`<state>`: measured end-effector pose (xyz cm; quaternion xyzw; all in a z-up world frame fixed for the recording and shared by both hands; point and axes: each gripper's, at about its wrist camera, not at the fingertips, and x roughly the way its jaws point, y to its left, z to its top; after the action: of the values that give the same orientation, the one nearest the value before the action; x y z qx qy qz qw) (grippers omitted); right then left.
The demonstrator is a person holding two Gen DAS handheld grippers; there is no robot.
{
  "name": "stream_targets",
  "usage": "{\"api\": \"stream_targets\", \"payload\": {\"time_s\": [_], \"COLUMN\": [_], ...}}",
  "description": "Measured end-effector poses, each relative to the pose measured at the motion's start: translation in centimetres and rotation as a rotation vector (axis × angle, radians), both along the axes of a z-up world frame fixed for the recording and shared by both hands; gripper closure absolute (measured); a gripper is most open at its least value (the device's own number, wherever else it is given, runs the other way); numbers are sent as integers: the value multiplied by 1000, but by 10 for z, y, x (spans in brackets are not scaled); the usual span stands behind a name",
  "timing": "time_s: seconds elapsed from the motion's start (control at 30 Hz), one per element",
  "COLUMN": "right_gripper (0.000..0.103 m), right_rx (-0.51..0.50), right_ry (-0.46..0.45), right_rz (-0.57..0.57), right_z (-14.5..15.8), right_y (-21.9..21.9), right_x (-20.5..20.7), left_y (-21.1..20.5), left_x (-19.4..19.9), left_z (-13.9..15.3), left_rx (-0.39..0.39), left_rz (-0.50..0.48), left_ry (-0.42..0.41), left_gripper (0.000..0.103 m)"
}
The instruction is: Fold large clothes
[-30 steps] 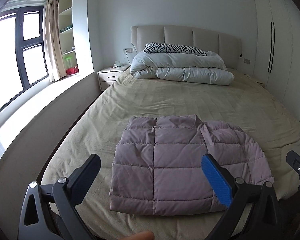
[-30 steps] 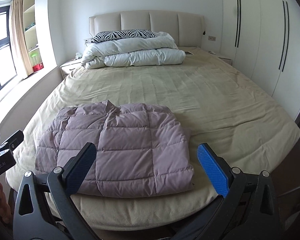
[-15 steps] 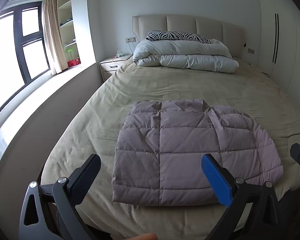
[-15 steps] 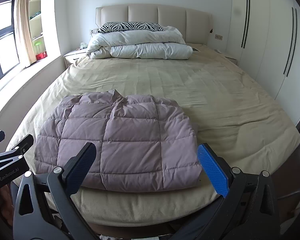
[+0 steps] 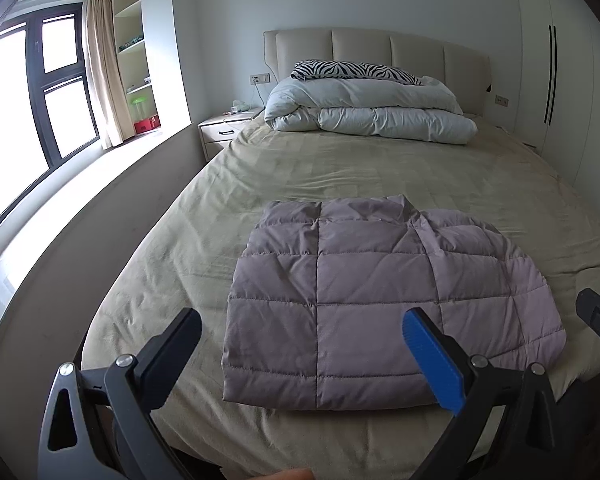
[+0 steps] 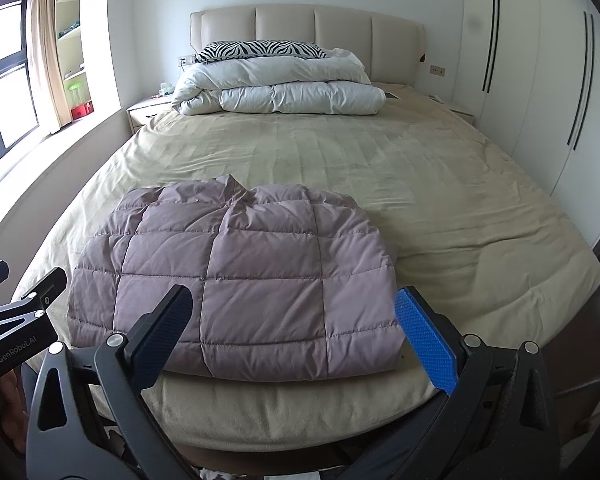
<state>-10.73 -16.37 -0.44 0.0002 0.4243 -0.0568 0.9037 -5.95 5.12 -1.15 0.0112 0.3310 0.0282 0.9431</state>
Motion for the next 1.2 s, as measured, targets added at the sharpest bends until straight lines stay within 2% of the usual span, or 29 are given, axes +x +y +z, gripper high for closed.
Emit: {"api": "stream_targets", "payload": {"time_s": [1.2], "right_gripper": [0], "right_rx": [2], "right_ry": [5], "right_rz": [0], "right_z": [-4], "right_y": [1], "right_x": [-2], "left_y": [-1], "left_x": [-2], "left_z": [-4], "left_rx": [0], "left_rz": [-4], "left_ry": [5], "left_gripper": [0]}}
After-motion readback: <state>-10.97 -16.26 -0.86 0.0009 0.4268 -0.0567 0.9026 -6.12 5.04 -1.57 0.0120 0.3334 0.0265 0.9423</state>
